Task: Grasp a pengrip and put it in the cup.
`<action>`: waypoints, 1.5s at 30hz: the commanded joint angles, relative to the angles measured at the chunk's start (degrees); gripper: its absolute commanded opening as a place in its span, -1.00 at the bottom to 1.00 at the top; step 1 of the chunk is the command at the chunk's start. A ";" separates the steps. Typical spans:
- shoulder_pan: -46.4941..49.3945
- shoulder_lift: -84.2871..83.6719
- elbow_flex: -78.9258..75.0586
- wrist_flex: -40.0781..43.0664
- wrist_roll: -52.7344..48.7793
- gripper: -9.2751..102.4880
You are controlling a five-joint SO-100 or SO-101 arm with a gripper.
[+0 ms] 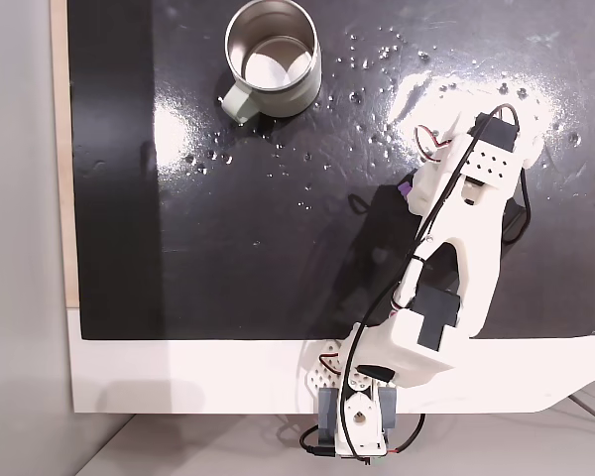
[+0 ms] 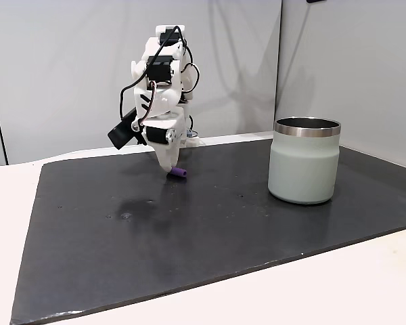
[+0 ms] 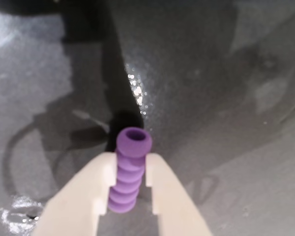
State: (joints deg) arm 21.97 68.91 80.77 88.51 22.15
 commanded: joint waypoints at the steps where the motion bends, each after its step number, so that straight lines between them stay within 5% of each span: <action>1: -0.53 4.83 -2.29 0.70 0.18 -0.83; 14: -4.48 18.02 -2.55 1.67 0.53 -0.83; 25: -21.62 30.85 -12.13 5.62 -0.62 -0.83; 45: -30.23 6.94 -44.82 -0.35 -4.13 -0.83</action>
State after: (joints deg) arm -7.12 77.78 41.92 89.38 18.54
